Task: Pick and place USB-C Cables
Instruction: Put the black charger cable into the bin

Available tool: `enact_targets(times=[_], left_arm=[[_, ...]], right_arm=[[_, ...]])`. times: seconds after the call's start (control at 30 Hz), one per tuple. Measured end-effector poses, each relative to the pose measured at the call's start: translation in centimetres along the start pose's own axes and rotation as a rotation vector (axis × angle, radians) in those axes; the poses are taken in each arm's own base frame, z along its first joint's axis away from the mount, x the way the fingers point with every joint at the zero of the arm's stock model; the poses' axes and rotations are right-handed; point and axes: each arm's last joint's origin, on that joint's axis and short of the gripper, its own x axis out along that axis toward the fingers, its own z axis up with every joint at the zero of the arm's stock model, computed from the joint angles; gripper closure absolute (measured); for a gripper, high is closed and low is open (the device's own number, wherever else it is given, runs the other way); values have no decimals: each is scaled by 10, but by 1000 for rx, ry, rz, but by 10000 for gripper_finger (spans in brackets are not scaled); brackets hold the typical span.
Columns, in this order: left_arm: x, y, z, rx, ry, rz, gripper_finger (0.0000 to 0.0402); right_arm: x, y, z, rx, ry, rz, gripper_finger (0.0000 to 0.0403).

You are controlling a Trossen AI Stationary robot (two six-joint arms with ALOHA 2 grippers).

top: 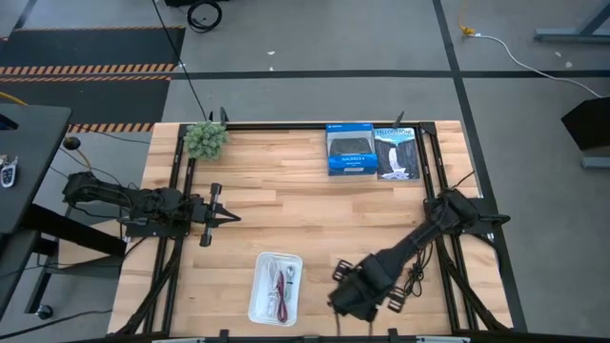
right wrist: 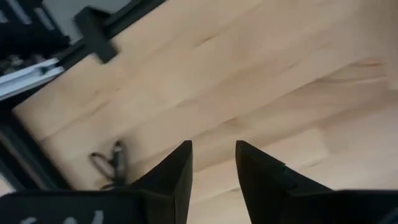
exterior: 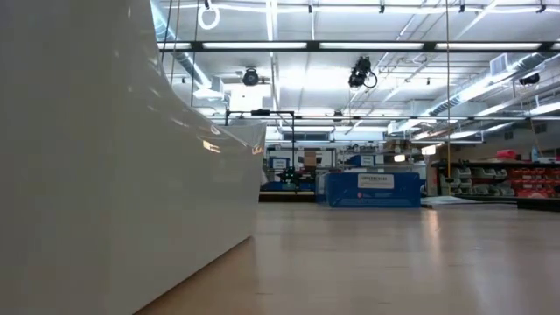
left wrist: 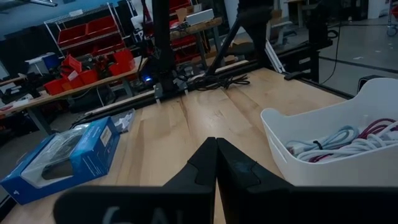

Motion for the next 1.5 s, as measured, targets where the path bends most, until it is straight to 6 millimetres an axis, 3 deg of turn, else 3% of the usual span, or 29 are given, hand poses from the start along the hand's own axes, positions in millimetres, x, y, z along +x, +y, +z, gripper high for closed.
enact_targets(times=[0.17,0.33,0.57,0.73,0.9,1.17,1.33,1.5], left_arm=[[0,0,0,0,0,0,390],[0,0,0,0,-1,0,390],[0,0,0,0,0,0,390],[0,0,0,0,0,0,390],[0,0,0,0,0,0,390],[0,0,0,0,0,0,390],[0,0,0,0,0,0,390],[0,0,0,0,0,0,390]], right_arm=[[8,31,-15,40,-3,22,279],[25,54,-46,122,-32,18,280],[57,71,-108,299,73,34,279],[79,78,-136,316,152,68,259],[98,80,-144,325,177,143,224],[113,90,-142,220,173,78,185],[127,96,-146,155,178,7,201],[131,100,-143,117,142,-1,251]])
